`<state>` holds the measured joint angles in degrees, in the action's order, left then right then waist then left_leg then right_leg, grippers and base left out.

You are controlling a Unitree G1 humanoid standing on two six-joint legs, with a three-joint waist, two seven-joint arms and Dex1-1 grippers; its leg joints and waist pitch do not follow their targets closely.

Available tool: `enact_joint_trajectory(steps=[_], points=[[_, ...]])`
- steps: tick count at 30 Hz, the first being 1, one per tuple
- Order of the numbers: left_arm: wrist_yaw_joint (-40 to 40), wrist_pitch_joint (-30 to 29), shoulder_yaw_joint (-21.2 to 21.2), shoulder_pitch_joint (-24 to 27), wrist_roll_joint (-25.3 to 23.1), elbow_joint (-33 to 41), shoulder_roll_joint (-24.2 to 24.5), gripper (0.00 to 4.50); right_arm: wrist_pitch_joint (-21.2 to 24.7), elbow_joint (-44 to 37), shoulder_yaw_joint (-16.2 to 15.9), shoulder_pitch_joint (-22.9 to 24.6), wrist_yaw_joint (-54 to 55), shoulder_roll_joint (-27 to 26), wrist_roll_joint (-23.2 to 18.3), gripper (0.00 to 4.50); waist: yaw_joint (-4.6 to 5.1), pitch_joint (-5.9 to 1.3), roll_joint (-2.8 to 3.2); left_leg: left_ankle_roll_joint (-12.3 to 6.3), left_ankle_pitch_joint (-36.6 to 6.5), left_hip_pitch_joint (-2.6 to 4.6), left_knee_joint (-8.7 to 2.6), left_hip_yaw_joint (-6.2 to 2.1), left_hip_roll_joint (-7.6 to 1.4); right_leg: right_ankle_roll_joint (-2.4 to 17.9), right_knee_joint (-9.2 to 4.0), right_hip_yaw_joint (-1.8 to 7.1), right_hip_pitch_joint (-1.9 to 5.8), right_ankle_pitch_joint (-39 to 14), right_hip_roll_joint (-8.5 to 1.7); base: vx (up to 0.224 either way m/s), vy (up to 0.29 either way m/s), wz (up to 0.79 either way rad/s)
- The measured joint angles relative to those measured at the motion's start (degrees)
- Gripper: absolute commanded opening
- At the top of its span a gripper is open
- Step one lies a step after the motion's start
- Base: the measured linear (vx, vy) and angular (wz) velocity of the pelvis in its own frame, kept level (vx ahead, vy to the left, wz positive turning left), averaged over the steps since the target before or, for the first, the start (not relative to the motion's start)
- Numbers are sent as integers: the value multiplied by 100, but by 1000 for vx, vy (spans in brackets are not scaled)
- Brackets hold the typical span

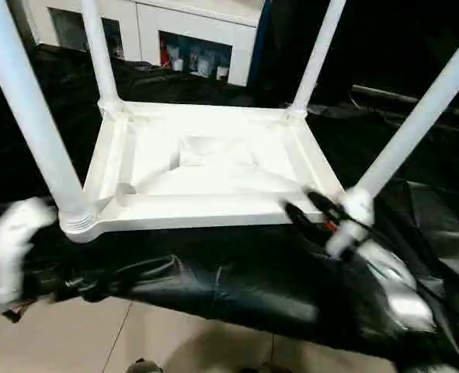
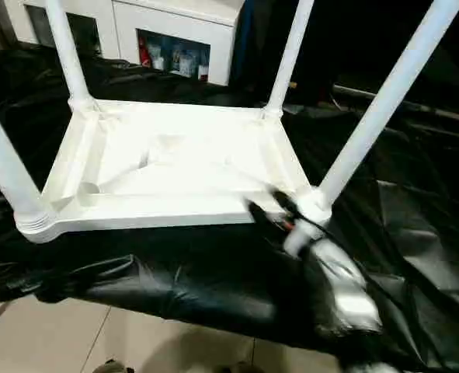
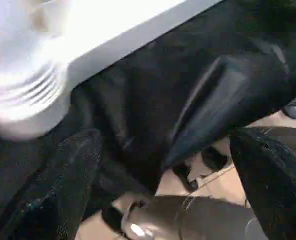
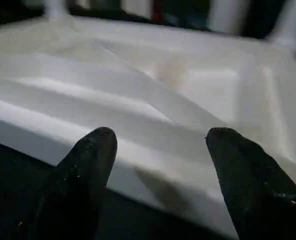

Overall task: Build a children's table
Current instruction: Rotate table base

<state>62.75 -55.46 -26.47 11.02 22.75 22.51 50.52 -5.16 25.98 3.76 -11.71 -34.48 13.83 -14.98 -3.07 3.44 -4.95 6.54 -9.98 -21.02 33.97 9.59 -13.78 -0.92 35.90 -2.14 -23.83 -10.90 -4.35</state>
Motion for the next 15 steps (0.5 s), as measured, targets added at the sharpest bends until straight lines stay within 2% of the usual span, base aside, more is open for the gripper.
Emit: enact_joint_trajectory(steps=[4,7,11,13,15], points=[[-60,239,-319,0,-130,-484,262,448,241,1,180,11,591,50,163,323,23,2,4,0,0,3,0,-8,1,0,-12,-6,-1,0,2,0,0,0],[-131,438,-479,-108,-158,-683,273,448,282,0,260,30,657,93,163,323,50,2,8,0,0,4,0,-9,3,0,-22,-5,2,0,2,0,0,0],[-457,941,-625,-999,18,-921,-142,448,488,48,128,4,732,110,292,323,46,-3,7,0,0,7,1,-12,4,10,-27,-6,12,6,1,0,0,0],[-589,1073,-608,-1250,110,-936,-331,448,522,147,52,-44,846,104,402,323,62,-9,2,0,0,10,2,-11,5,24,-26,-5,13,15,1,0,0,0],[-807,1240,-458,-1588,168,-987,-720,448,608,269,21,-193,1031,89,521,323,67,-22,-12,0,0,13,3,-10,6,29,-21,-4,13,19,0,0,0,0]])
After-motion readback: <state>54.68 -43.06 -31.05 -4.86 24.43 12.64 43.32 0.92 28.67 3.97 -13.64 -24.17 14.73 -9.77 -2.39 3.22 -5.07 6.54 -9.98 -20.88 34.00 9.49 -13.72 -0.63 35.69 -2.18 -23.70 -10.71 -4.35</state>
